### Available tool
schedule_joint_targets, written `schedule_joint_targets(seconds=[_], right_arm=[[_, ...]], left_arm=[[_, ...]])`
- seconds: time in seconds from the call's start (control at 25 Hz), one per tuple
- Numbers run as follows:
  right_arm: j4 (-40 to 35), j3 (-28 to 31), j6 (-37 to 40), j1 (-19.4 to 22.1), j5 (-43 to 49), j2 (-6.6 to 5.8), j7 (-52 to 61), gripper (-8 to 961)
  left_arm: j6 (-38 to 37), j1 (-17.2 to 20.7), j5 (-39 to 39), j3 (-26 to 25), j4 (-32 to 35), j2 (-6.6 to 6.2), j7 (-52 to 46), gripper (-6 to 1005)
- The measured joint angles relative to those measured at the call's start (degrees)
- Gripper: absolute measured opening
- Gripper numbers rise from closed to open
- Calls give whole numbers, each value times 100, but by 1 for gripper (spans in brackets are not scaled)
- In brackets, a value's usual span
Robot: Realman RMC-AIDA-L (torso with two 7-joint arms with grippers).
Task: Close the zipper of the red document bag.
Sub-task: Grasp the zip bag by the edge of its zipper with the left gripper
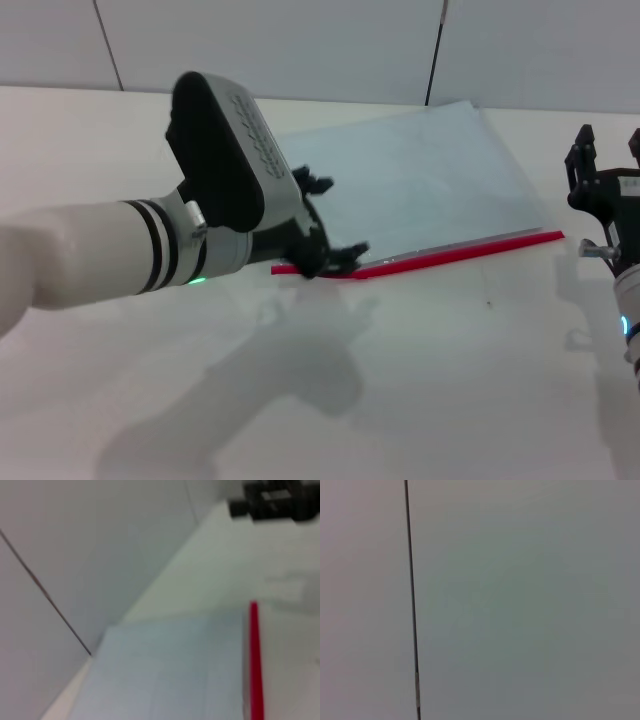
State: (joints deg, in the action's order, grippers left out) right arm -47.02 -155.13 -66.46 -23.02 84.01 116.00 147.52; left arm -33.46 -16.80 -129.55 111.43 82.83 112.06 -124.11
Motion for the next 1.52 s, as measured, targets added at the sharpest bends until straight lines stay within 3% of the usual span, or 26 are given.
schedule_joint_targets(seconds=[0.04, 0.16, 0.28, 0.72, 0.8, 0.92, 1.52], right_arm=[[2, -5, 1, 0, 5, 0, -1, 563], [9, -19, 4, -23, 24, 0, -2, 562], [9, -24, 141, -67, 18, 1, -4, 562], [16, -18, 233, -138, 12, 1, -4, 560], [22, -18, 248, -142, 15, 1, -4, 560], [25, -18, 284, -157, 18, 1, -4, 559], [34, -11, 380, -217, 10, 1, -4, 557]], left_arm=[[0, 0, 0, 0, 0, 0, 0, 876], [-779, -64, -745, -353, 174, 266, -32, 876], [-1339, -200, -1428, -455, 345, 390, -203, 876], [-2702, -856, -2788, -431, 474, 413, -730, 876], [-2790, -964, -2943, -426, 318, 415, -820, 831], [-2801, -1042, -2952, -429, 179, 416, -855, 764], [-2608, -1600, -2958, -270, -555, 431, -1170, 667]])
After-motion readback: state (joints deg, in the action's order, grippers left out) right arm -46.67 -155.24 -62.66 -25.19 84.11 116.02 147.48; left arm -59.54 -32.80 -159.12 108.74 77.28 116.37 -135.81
